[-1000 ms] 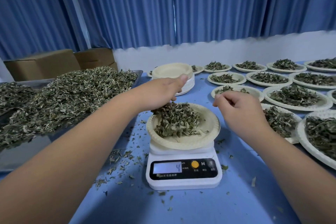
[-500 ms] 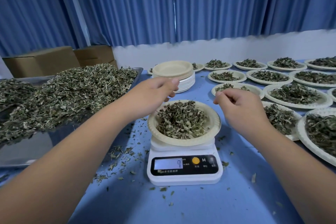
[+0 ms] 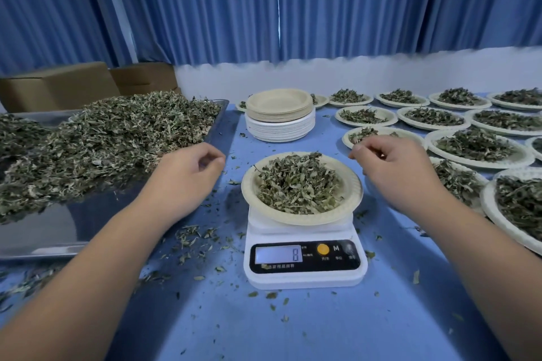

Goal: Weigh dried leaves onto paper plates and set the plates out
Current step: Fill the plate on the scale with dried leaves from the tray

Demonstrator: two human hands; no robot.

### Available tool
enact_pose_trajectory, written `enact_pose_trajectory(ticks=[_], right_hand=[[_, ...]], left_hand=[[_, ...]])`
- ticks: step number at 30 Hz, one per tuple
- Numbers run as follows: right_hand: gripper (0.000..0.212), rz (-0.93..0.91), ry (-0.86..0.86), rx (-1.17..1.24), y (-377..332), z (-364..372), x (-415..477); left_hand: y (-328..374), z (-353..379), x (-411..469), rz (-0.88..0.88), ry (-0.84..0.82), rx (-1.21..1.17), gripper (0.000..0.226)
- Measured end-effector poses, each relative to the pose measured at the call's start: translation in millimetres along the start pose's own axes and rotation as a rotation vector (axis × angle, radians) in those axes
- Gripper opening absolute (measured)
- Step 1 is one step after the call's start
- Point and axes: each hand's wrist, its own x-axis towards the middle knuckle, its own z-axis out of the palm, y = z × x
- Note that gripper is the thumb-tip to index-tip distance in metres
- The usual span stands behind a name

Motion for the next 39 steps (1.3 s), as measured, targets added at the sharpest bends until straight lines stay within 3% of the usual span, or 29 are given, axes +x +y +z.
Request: enact_pose_trajectory(ticks=[9, 15, 20, 25, 30, 34, 39], right_hand=[[0.014, -0.101, 0.052, -0.052, -16, 4, -6], [0.019, -0.135, 0.081, -0.100, -12, 8, -7], [0.023, -0.076, 0.096, -0.090, -5, 6, -2], [0.022, -0.074, 0.078, -0.077, -4, 6, -1], [0.022, -0.049, 0.064, -0.042, -3, 3, 0], [0.023, -0.032, 0.061, -0.053, -1, 2, 0], [0.025, -0.011, 0.061, -0.032, 3, 1, 1]], left_hand=[[1, 6, 0, 0.036, -0.020, -0.068, 0.010], [30, -4, -10, 0.276, 0.065, -0.102, 0.010], [68, -3, -3, 0.460, -0.151, 0.018, 0.023], [96, 8, 20, 0.448, -0.452, 0.316, 0.040], [109, 18, 28, 0.514, -0.550, 0.484, 0.040], [111, 23, 28, 0.510, -0.504, 0.428, 0.024], [107, 15, 25, 0.460, -0.346, 0.175, 0.013]])
